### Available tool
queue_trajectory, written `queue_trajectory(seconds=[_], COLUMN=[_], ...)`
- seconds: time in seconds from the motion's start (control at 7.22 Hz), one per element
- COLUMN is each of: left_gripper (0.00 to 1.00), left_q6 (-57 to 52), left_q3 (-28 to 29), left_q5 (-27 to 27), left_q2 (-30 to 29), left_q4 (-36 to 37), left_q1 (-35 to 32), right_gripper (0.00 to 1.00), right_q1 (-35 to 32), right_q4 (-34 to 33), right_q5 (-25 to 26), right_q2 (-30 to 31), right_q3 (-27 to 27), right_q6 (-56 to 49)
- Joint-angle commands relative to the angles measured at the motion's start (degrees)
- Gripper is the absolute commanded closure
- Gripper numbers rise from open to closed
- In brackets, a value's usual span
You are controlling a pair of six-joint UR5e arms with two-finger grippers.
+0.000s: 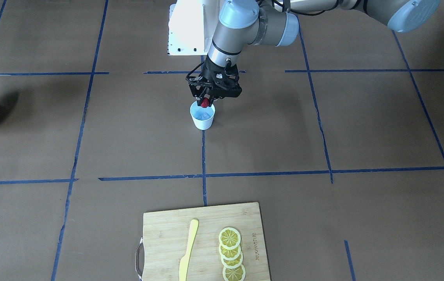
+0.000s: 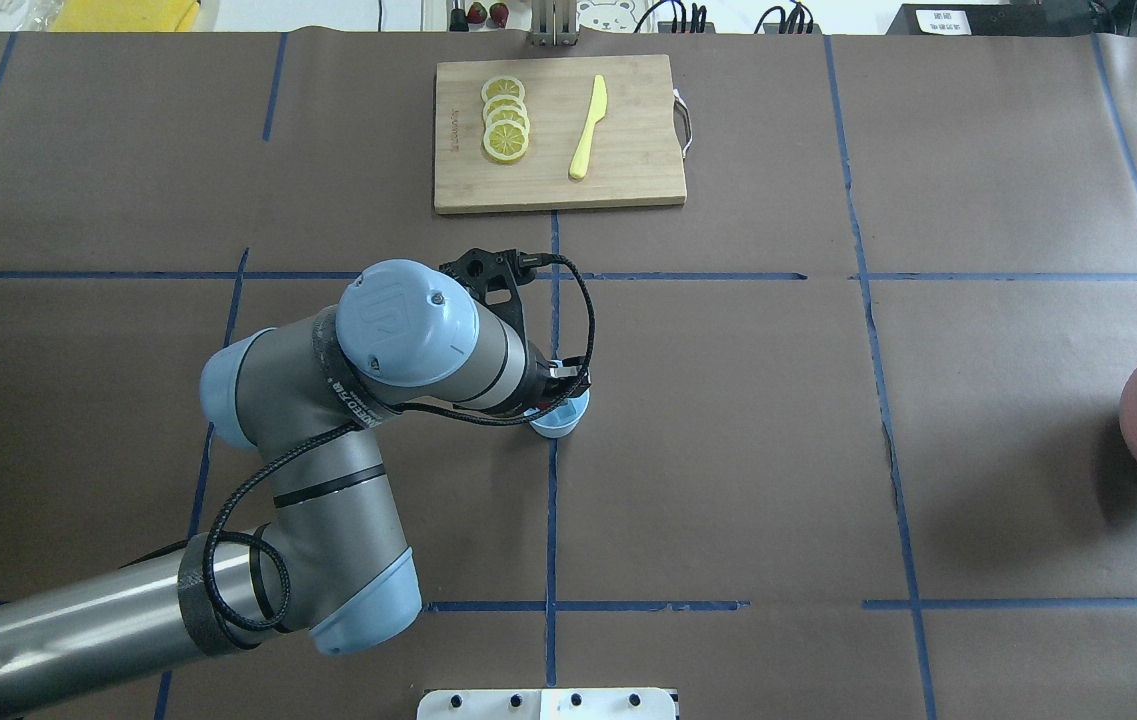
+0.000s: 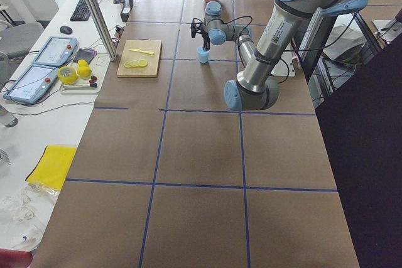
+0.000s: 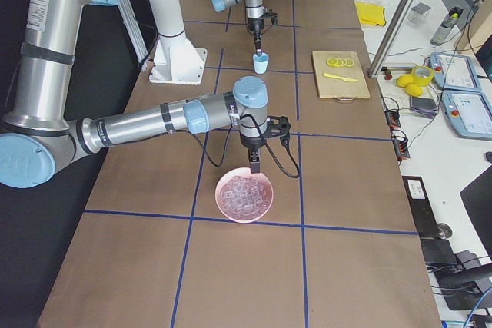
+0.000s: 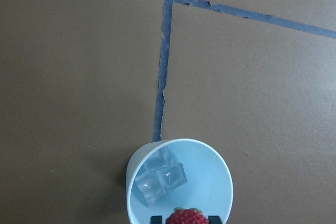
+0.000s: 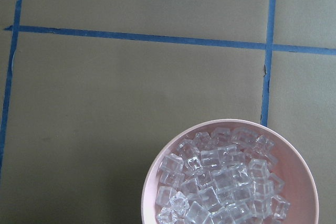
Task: Put ice and strawberries in cup
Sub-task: 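Open the left gripper to drop the strawberry into the cup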
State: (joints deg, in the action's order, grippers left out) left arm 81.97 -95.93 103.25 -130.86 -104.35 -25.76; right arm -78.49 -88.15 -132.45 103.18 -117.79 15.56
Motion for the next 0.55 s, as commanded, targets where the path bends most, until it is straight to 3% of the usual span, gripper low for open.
queue_trajectory(seconds=[0.0, 0.14, 0.28, 0.42], left_gripper=[0.6, 0.44, 0.35, 0.33], left_q6=[0.0, 0.0, -0.1, -0.1], left_q3=[0.0, 0.1, 0.1, 0.2], left_q5=[-0.1, -0.2, -0.2, -0.2], left_q2=[0.1, 0.2, 0.2, 0.3], left_q4=[0.0, 0.0, 0.0, -0.1], left_q1=[-0.1, 0.0, 0.0, 0.0], right_gripper=[0.0, 0.0, 0.0, 0.0], right_q1=[0.0, 0.0, 0.0, 0.0], right_q4=[0.0, 0.0, 0.0, 0.0], right_q5=[0.0, 0.0, 0.0, 0.0], right_q2=[0.0, 0.0, 0.0, 0.0], right_q3=[-0.1, -0.1, -0.1, -0.1], right_q6=[0.0, 0.0, 0.0, 0.0])
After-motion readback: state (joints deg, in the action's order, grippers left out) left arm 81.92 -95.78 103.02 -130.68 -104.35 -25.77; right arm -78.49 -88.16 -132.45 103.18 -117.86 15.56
